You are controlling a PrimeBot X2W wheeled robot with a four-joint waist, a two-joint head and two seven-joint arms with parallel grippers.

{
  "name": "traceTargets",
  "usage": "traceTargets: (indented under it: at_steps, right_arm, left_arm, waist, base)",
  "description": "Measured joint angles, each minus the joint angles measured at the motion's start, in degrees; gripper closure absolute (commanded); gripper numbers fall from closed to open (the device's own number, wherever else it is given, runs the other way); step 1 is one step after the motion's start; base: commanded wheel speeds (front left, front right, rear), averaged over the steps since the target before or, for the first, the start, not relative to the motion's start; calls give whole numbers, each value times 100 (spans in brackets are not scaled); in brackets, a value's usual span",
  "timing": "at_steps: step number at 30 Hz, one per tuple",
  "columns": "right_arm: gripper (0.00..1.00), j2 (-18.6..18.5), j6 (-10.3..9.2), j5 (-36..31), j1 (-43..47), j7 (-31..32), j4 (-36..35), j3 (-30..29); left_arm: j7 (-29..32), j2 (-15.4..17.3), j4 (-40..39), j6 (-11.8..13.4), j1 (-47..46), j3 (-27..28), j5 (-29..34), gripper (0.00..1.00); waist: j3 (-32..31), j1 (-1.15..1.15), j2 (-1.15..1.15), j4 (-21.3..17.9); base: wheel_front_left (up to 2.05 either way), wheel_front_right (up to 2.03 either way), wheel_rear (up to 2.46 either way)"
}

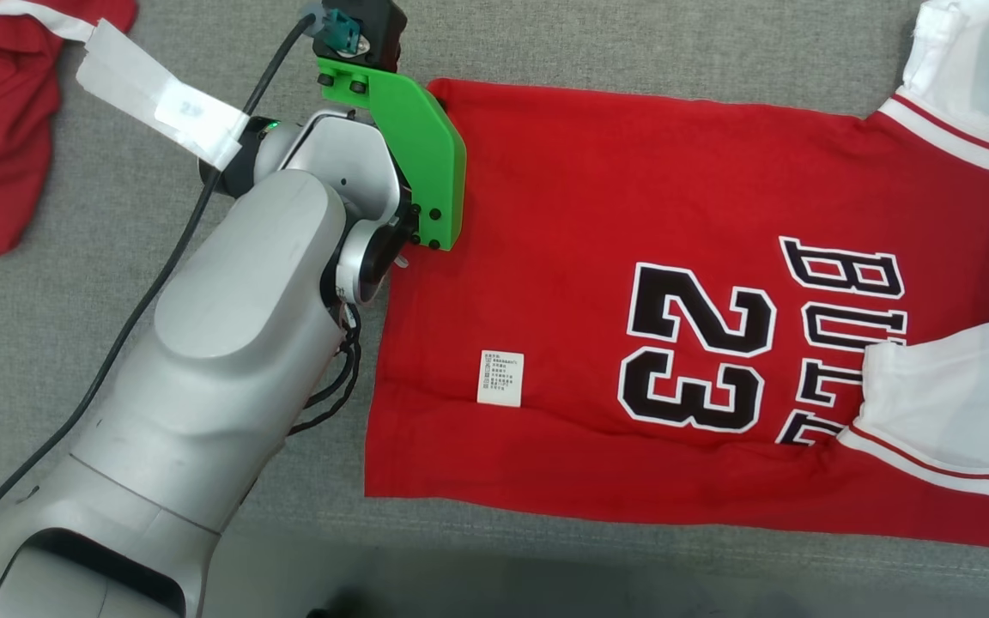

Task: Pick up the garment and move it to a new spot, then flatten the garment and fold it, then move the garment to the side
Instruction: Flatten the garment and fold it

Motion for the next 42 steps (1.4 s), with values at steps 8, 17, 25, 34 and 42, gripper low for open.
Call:
traceTargets:
  at_steps: [8, 17, 25, 34, 42]
  right_arm:
    - [100, -244, 0, 695, 400, 271, -382, 757]
    - [100, -589, 0, 2207, 1257, 334, -1477, 1262]
    - [100, -1001, 1, 2855, 2082, 677, -2332, 1419]
    - [100, -1243, 0, 3245, 3296, 1103, -3231, 1170]
    - [100, -1113, 0, 3343, 4019, 1352, -3683, 923]
  left_arm:
    - [-56, 77, 3, -11, 88, -38, 0, 100]
    - [-602, 354, -4, -194, 264, -10, 37, 100]
    - [-799, 583, -68, -520, 480, -242, 189, 100]
    - [-1248, 855, -181, -768, 929, -534, 396, 83]
    - [-1448, 1010, -167, -790, 1278, -700, 520, 100]
  waist:
    - [-237, 0, 0, -73]
    - [-705, 0, 0, -357]
    - [-1086, 0, 0, -533]
    - [-1435, 0, 0, -561]
    - [-1679, 0, 0, -586]
  base:
    - [0, 0, 0]
    - [0, 0, 0]
    - [0, 0, 0]
    - [0, 0, 0]
    - [0, 0, 0]
